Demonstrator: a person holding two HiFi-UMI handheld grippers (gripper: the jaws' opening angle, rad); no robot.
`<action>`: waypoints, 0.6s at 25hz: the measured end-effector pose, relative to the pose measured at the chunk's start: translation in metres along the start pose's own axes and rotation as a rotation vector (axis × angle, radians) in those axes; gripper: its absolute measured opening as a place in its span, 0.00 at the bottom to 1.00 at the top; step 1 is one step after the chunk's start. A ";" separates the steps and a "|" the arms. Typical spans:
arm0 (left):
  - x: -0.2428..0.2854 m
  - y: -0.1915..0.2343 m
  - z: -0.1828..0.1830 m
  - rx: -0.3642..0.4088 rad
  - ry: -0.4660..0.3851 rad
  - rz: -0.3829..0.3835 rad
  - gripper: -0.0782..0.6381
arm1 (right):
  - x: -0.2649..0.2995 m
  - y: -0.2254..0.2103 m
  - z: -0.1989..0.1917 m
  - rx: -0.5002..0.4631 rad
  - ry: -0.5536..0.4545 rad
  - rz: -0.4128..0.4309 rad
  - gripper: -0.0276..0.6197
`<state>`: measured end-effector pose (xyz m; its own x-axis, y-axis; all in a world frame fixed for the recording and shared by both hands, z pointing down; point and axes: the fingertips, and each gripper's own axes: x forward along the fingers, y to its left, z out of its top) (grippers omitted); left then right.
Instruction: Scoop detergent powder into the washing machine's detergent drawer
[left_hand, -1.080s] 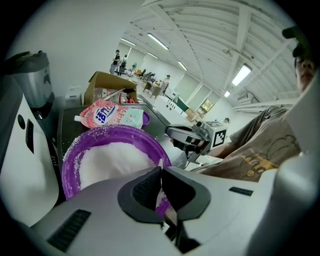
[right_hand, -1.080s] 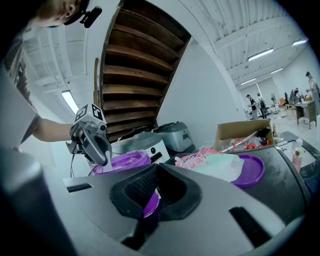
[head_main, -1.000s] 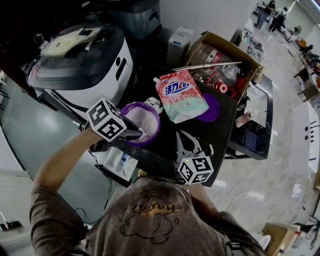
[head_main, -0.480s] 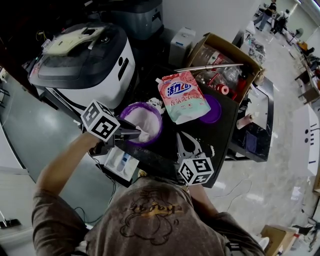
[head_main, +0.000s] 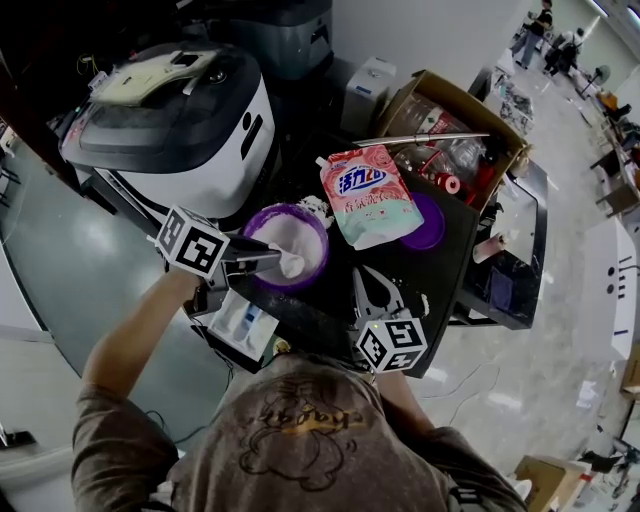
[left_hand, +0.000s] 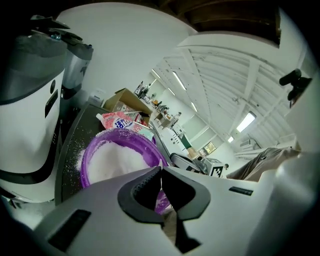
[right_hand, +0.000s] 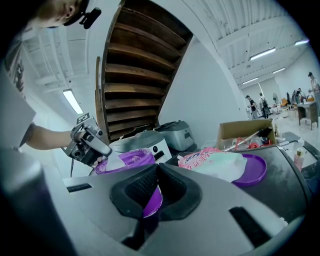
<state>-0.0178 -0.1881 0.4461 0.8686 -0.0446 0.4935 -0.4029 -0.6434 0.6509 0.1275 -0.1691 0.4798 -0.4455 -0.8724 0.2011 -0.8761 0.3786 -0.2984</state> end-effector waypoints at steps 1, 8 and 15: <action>-0.002 0.001 0.002 -0.009 -0.025 0.004 0.14 | 0.000 0.001 0.000 -0.001 0.001 0.001 0.05; -0.010 0.000 0.005 -0.091 -0.164 -0.012 0.14 | 0.001 0.007 -0.002 -0.012 0.011 0.013 0.05; -0.019 0.001 0.010 -0.150 -0.299 0.009 0.14 | -0.001 0.014 -0.001 -0.021 0.017 0.032 0.05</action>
<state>-0.0320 -0.1959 0.4313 0.9021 -0.2862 0.3229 -0.4294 -0.5231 0.7362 0.1151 -0.1628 0.4767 -0.4761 -0.8544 0.2080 -0.8651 0.4126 -0.2851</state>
